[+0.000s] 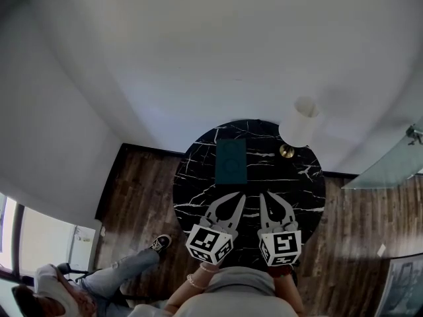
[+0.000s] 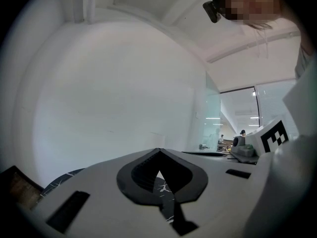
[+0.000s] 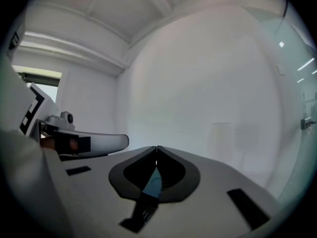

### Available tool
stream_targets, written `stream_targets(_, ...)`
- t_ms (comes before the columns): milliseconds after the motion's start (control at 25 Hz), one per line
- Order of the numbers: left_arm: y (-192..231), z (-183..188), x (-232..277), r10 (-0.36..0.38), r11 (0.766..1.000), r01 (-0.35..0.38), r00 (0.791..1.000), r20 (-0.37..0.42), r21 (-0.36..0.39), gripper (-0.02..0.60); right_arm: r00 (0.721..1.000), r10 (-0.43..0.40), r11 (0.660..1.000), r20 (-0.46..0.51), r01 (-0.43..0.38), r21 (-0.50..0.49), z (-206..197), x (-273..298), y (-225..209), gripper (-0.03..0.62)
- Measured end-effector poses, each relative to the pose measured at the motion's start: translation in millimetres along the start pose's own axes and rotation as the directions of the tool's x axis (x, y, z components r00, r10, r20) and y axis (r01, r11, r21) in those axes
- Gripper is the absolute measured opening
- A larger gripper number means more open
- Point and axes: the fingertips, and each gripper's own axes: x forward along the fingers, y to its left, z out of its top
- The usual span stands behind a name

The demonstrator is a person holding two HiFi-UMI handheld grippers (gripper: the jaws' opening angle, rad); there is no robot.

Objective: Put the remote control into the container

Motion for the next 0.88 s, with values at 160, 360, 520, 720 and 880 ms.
stream_targets(160, -0.9, 0.7, 0.1, -0.003, 1.0, 0.003, 1.0, -0.001, 0.003, 0.005, 1.0, 0.001, 1.0, -0.003, -0.001, 0.0, -0.8, -0.6, 0.5, 0.014)
stream_targets(360, 2.3, -1.4, 0.3, -0.001, 1.0, 0.001, 1.0, -0.005, -0.005, 0.005, 1.0, 0.004, 1.0, -0.012, -0.004, -0.001, -3.2, 0.4, 2.2, 0.014)
stream_targets(520, 1.8, -3.6, 0.9, -0.004, 1.0, 0.004, 1.0, -0.015, -0.001, 0.005, 1.0, 0.004, 1.0, -0.014, -0.004, 0.003, -3.8, 0.7, 2.7, 0.014)
stream_targets(720, 1.6, -4.9, 1.4, -0.006, 1.0, 0.006, 1.0, -0.022, 0.003, 0.005, 1.0, 0.005, 1.0, -0.02, -0.005, 0.005, -4.6, 1.0, 2.3, 0.014)
stream_targets(880, 1.3, -6.7, 1.1, -0.007, 1.0, 0.007, 1.0, -0.025, 0.001, 0.005, 1.0, 0.004, 1.0, -0.025, -0.003, 0.007, -6.3, 0.1, 2.1, 0.014)
